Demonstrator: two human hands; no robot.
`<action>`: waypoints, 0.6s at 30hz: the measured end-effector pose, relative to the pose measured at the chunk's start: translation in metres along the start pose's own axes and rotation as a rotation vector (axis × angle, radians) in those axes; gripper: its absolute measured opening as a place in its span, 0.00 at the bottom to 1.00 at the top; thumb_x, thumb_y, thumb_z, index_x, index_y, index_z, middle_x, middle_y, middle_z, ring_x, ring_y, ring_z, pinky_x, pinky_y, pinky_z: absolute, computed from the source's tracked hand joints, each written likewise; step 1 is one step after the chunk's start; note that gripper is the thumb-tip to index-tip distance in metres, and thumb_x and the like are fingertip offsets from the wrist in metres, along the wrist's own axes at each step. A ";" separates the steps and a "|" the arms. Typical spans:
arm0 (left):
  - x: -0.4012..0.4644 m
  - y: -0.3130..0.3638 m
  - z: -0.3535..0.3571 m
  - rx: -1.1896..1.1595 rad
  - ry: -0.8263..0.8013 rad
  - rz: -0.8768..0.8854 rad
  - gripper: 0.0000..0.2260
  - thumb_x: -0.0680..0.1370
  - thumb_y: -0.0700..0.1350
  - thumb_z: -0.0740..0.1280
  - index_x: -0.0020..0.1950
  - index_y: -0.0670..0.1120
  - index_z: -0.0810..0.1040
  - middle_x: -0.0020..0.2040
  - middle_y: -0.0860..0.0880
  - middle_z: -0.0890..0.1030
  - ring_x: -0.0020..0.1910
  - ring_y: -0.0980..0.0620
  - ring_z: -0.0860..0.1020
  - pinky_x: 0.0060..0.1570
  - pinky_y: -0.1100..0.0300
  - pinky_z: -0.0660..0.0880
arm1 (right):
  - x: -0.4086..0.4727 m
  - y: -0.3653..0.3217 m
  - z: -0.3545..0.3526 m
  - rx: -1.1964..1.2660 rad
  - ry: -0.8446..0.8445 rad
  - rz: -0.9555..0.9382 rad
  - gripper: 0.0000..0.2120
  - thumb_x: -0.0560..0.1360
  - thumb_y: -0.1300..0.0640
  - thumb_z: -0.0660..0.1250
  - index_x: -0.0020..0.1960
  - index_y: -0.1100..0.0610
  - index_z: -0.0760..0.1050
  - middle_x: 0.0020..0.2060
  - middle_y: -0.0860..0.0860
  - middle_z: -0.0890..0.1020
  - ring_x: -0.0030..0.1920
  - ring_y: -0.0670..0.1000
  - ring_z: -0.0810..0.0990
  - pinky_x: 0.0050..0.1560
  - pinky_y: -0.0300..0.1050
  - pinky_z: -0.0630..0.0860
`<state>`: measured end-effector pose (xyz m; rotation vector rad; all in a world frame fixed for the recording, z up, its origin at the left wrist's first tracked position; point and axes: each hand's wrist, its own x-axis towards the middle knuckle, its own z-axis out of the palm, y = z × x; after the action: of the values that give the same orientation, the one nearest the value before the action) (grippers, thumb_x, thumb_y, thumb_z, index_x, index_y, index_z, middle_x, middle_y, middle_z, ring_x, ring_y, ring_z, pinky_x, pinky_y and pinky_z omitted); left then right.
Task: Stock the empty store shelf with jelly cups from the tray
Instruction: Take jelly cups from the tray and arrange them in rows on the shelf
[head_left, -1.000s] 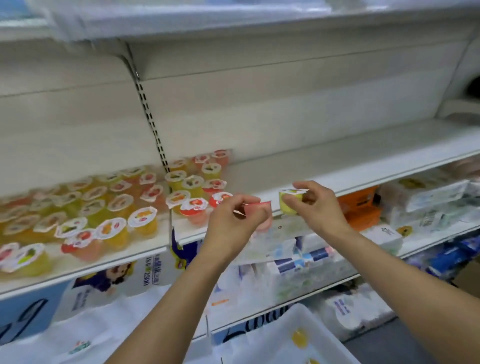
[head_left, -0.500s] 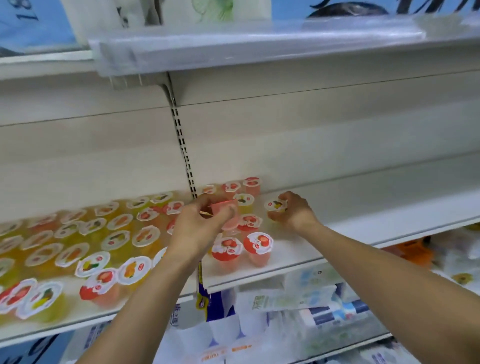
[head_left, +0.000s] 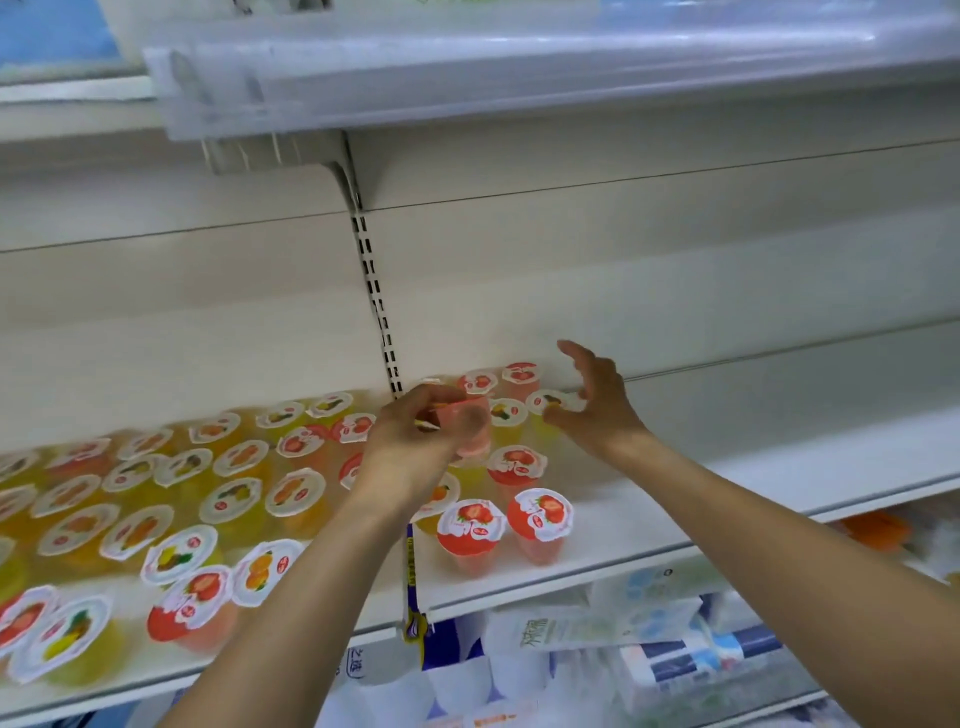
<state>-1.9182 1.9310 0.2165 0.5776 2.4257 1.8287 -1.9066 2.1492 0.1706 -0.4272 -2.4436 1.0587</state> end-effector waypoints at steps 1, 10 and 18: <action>0.003 0.004 0.004 0.001 -0.007 -0.015 0.11 0.73 0.53 0.73 0.53 0.56 0.77 0.47 0.52 0.81 0.41 0.50 0.83 0.37 0.62 0.77 | -0.008 -0.012 -0.007 0.161 -0.070 -0.038 0.31 0.71 0.57 0.72 0.70 0.44 0.65 0.60 0.52 0.73 0.55 0.51 0.74 0.52 0.40 0.76; 0.014 0.020 0.037 -0.043 -0.124 0.044 0.08 0.79 0.50 0.67 0.56 0.49 0.76 0.53 0.51 0.81 0.45 0.54 0.82 0.40 0.69 0.76 | -0.043 -0.040 -0.035 0.429 -0.129 -0.109 0.16 0.68 0.65 0.75 0.53 0.58 0.74 0.37 0.50 0.81 0.31 0.39 0.77 0.34 0.30 0.72; 0.017 -0.027 0.016 0.970 -0.342 0.390 0.09 0.76 0.58 0.67 0.55 0.66 0.80 0.58 0.60 0.79 0.64 0.55 0.70 0.66 0.51 0.65 | -0.058 0.021 -0.026 0.048 -0.159 0.057 0.18 0.66 0.64 0.72 0.52 0.52 0.71 0.40 0.50 0.79 0.33 0.47 0.75 0.35 0.41 0.75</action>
<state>-1.9372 1.9452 0.1895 1.3355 2.9229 0.3787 -1.8414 2.1531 0.1554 -0.4143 -2.5514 1.2147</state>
